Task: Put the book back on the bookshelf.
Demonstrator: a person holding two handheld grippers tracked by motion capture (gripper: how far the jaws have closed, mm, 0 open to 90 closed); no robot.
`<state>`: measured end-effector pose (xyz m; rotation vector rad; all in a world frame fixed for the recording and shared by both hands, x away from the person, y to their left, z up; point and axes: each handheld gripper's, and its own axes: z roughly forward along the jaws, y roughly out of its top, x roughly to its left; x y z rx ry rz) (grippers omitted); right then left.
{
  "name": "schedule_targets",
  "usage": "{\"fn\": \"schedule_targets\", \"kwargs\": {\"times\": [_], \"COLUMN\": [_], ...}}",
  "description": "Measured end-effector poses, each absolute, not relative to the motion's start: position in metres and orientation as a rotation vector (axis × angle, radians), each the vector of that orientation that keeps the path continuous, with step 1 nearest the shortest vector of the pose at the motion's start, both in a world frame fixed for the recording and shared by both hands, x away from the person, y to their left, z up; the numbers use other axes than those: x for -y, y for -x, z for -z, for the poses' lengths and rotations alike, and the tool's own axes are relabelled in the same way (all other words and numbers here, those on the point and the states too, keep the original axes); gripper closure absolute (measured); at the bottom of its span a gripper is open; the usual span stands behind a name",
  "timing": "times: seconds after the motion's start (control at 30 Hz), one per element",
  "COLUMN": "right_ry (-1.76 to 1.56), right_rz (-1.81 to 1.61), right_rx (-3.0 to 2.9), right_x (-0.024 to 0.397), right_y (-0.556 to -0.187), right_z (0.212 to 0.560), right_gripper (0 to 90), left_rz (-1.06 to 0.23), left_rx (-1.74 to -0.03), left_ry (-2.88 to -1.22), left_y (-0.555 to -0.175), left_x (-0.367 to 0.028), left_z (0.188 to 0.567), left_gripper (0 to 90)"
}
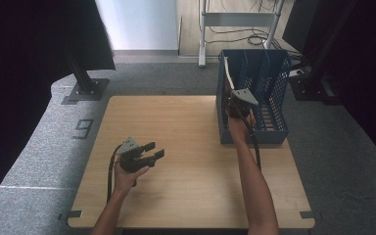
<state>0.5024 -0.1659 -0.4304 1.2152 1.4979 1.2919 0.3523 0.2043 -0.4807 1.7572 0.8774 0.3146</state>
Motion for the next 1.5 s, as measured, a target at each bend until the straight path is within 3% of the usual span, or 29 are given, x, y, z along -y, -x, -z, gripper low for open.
{"fn": "schedule_targets", "kwargs": {"times": [0.77,1.03,1.5], "right_ry": [-1.214,-1.215,-1.172], "right_rz": [-1.296,-1.32,-1.343], "right_rx": [-1.463,-1.465,-1.543], "right_x": [0.166,0.165,0.162], "right_y": [-0.522,-0.526,-0.518], "right_z": [0.432,0.432,0.432], "right_gripper": [76.4,72.5,57.4], "left_rz": [-0.314,-0.313,-0.306], "left_rx": [-0.884,-0.883,-0.875], "left_ry": [-1.753,-1.753,-1.768], "left_y": [-0.354,-0.354,-0.353], "left_x": [-0.206,-0.206,-0.201], "left_z": [0.482,0.481,0.483], "left_gripper": [42.5,42.4,42.3]}}
